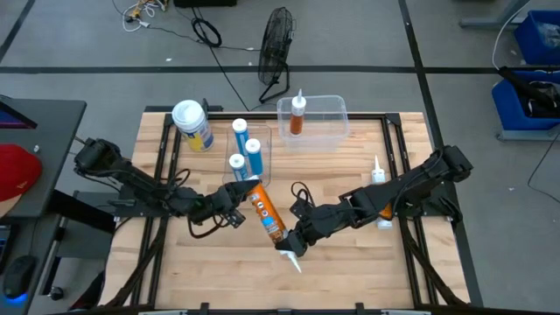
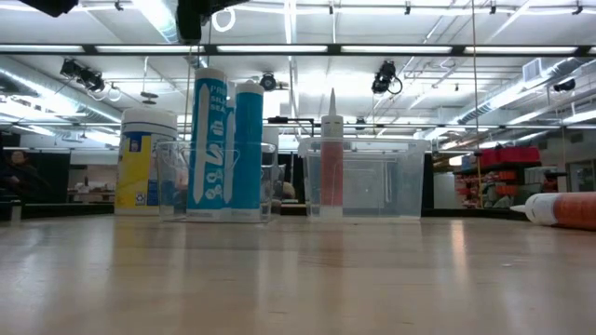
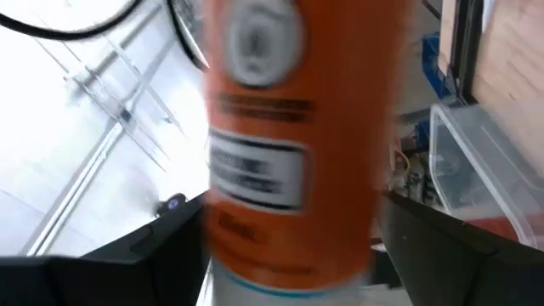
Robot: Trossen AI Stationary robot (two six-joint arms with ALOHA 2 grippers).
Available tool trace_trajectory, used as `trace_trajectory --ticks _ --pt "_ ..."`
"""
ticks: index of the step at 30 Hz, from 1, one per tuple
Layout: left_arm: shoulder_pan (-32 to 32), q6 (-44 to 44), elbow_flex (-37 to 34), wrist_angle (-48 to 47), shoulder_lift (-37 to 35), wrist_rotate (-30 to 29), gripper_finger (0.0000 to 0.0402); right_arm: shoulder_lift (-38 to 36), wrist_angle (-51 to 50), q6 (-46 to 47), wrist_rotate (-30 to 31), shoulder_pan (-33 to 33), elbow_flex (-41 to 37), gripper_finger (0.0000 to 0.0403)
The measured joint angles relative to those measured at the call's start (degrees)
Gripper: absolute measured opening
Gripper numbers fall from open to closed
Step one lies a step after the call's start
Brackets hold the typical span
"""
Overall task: Pick & place silicon tubes, Sealant and Lysol wipes
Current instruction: Put the bottom orange sealant into the right transparent bin
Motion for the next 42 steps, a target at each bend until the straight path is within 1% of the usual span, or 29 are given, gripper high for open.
trace_trajectory --ticks 5,12,14,16,21,22,29,32,36,42 --pt "0.6 -0.3 0.0 -2.9 0.0 0.4 0.0318 0.0 0.4 -0.2 -0.2 -0.4 -0.1 0.0198" --pt "0.6 -2.3 0.0 -5.1 0.0 0.6 0.0316 0.1 0.7 -1.1 -2.6 -1.8 -0.1 0.0198" --pt "0.6 -2.4 0.0 -5.5 0.0 0.6 0.0305 0.1 0.8 -1.3 -2.7 -2.0 -0.1 0.0198" --pt "0.6 -2.4 0.0 -5.8 0.0 0.5 0.0286 0.1 0.8 -1.3 -3.3 -2.3 -0.1 0.0198" --pt "0.5 -2.6 0.1 -5.7 0.0 0.2 0.0220 0.1 0.7 -1.6 -3.7 -2.3 -0.1 0.0200" --pt "0.5 -2.6 0.1 -5.6 0.0 0.2 0.0214 0.1 0.8 -1.7 -3.7 -2.3 -0.1 0.0200" --pt "0.5 -2.5 0.1 -5.7 0.0 0.0 0.0214 0.1 0.5 -4.0 -3.3 -2.5 -0.1 0.0205" --pt "0.4 -2.6 0.1 -5.9 -0.1 -0.4 0.0214 0.1 0.3 -9.2 -6.0 -3.0 -0.1 0.0220" --pt "0.5 -4.6 0.1 -5.9 0.0 -0.2 0.0214 0.1 0.9 -13.5 -9.8 -4.0 -0.1 0.0263" --pt "0.0 -5.3 0.1 -6.4 0.0 -1.1 0.0214 0.1 1.8 -13.6 -19.3 -7.0 -0.1 0.0332"
